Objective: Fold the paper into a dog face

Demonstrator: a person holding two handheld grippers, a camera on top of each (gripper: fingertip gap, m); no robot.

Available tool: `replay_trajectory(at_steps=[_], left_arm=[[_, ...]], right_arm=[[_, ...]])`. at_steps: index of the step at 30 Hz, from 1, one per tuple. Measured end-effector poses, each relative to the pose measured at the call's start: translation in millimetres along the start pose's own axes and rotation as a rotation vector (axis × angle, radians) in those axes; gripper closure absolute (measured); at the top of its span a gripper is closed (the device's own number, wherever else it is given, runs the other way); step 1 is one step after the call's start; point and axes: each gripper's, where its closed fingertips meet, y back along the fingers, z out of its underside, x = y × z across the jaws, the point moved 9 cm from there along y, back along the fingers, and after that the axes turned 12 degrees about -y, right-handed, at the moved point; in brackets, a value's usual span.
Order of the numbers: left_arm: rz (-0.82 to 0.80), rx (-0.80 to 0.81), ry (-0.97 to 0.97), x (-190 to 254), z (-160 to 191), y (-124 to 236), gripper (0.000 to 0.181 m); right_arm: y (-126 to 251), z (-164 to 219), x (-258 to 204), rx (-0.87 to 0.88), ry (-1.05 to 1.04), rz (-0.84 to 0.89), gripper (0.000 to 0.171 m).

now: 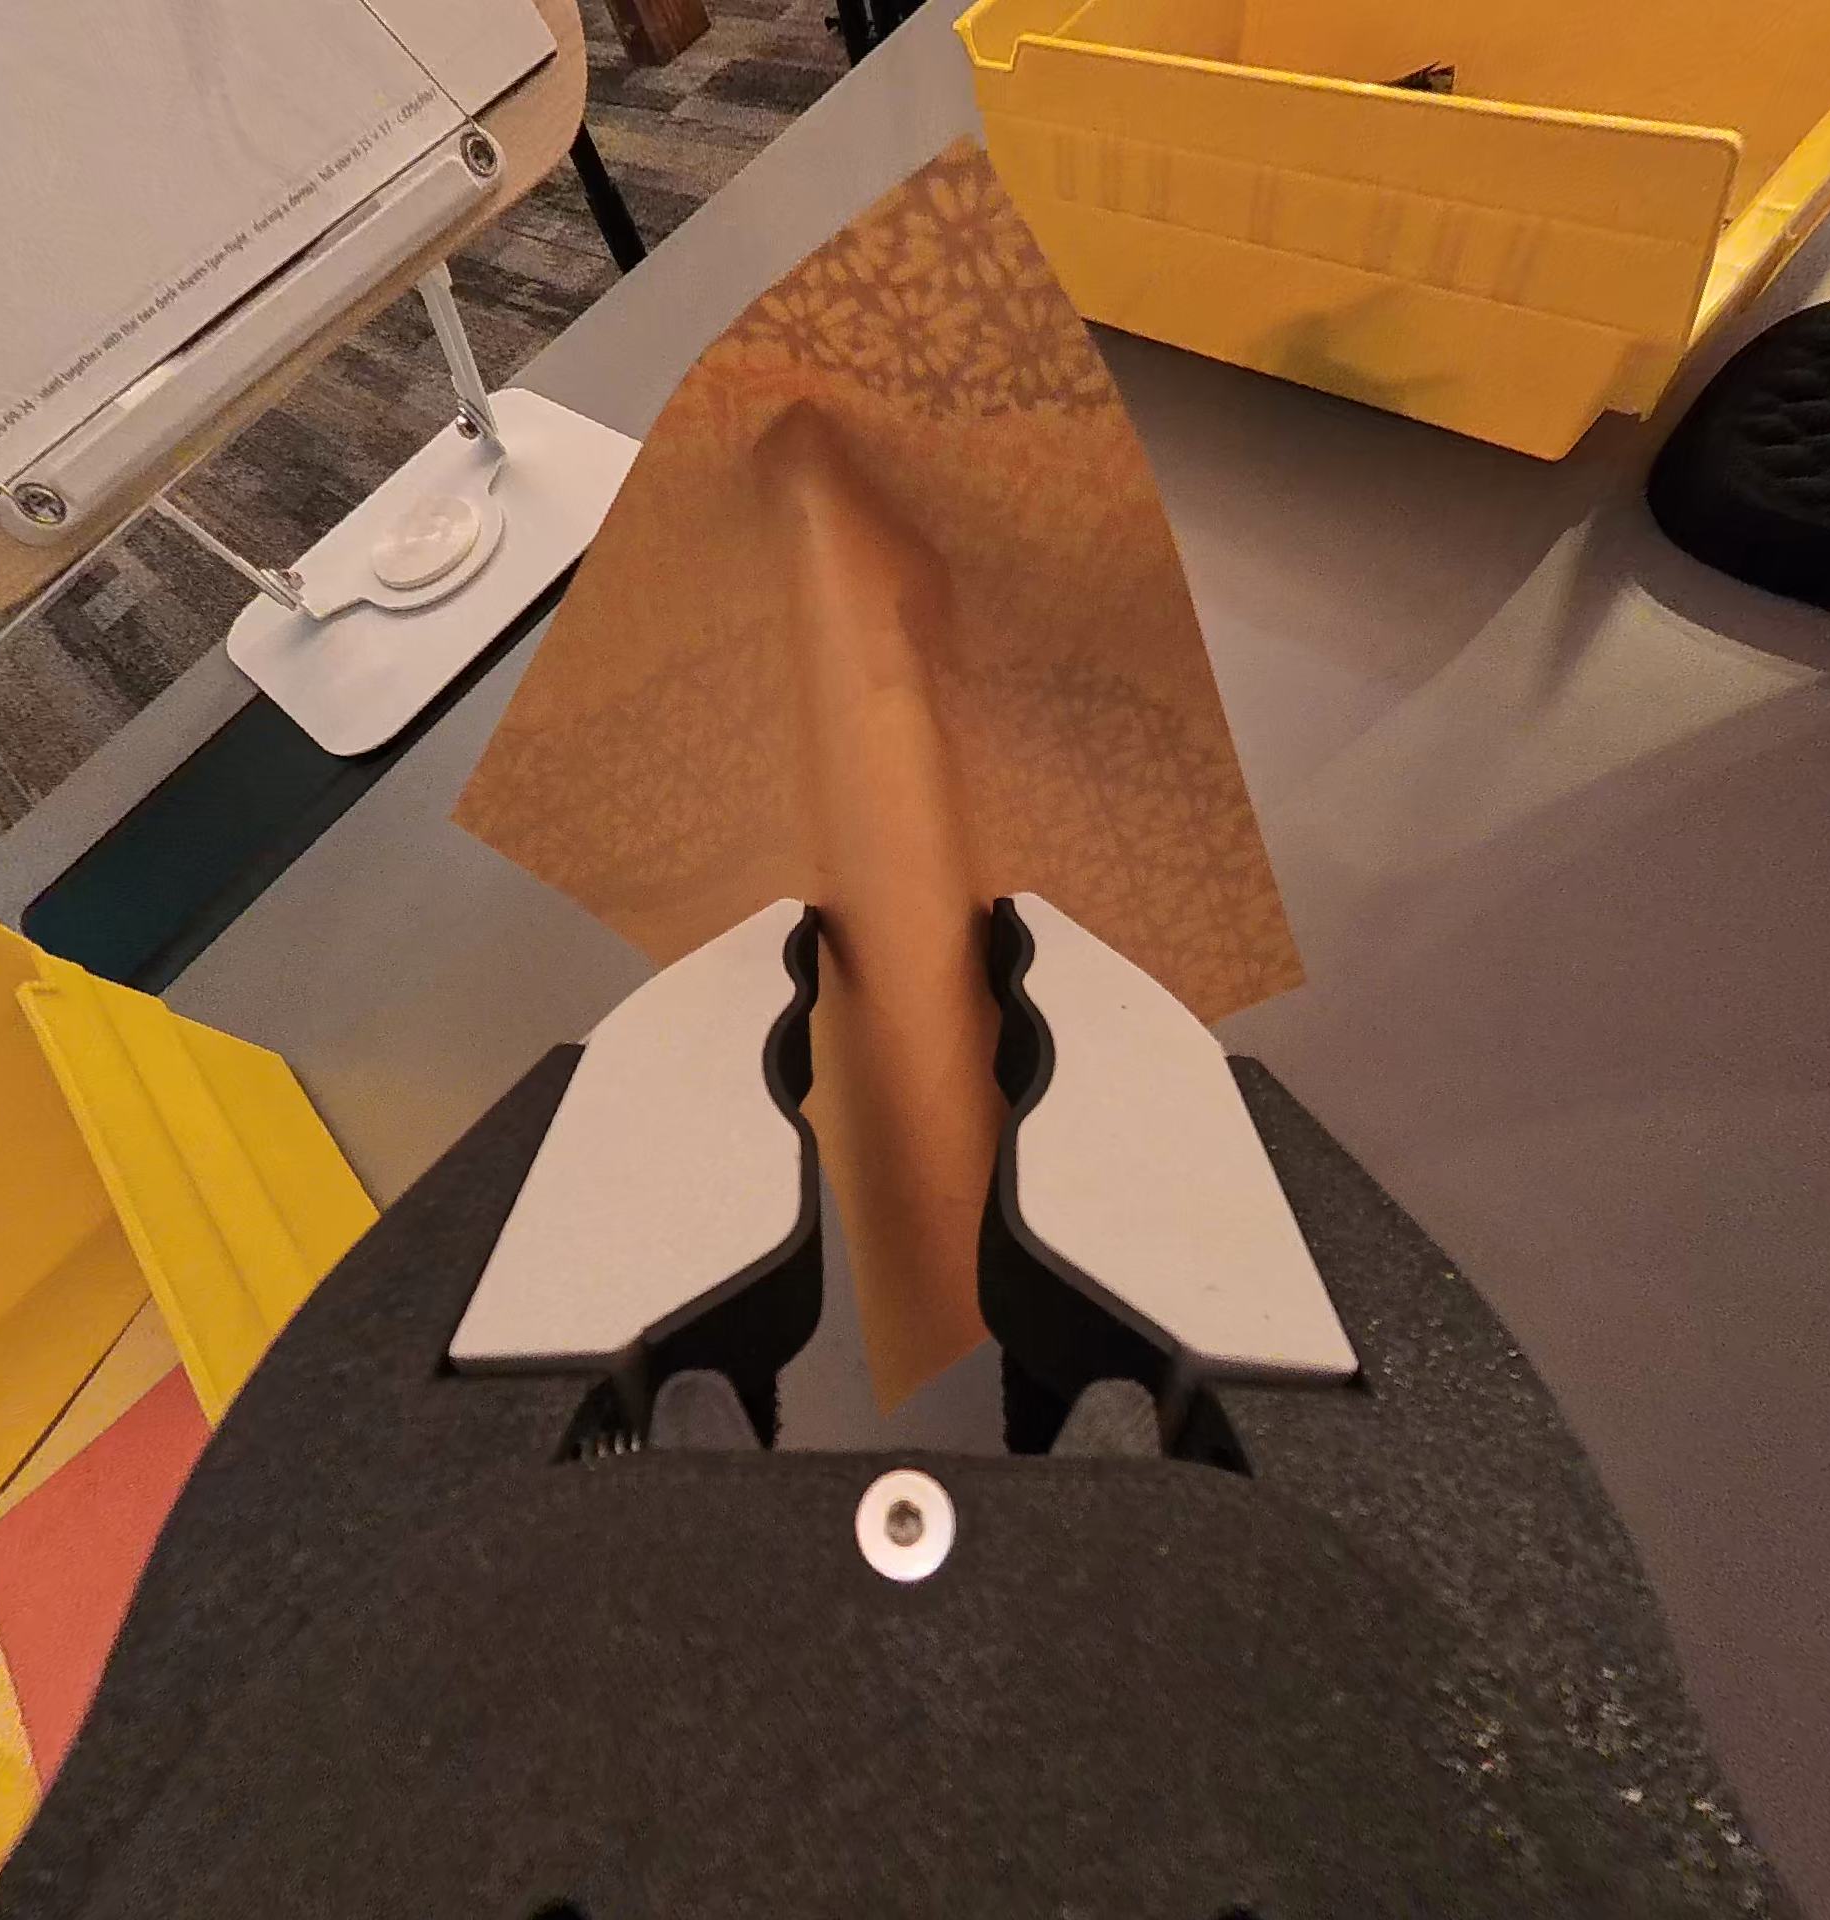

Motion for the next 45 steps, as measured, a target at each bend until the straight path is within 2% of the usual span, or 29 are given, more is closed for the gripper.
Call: replay_trajectory(at_steps=[22, 45], left_arm=[[0.008, -0.011, 0.014, 1.2, 4.6, -5.2, 0.149], [0.015, 0.033, 0.025, -3.9, 26.5, 14.4, 0.149]], right_arm=[[-3.9, 4.8, 2.7, -0.015, -0.033, -0.021, 0.127], [-39.6, 0.3, -36.4, -0.014, 0.054, -0.05, 0.127]])
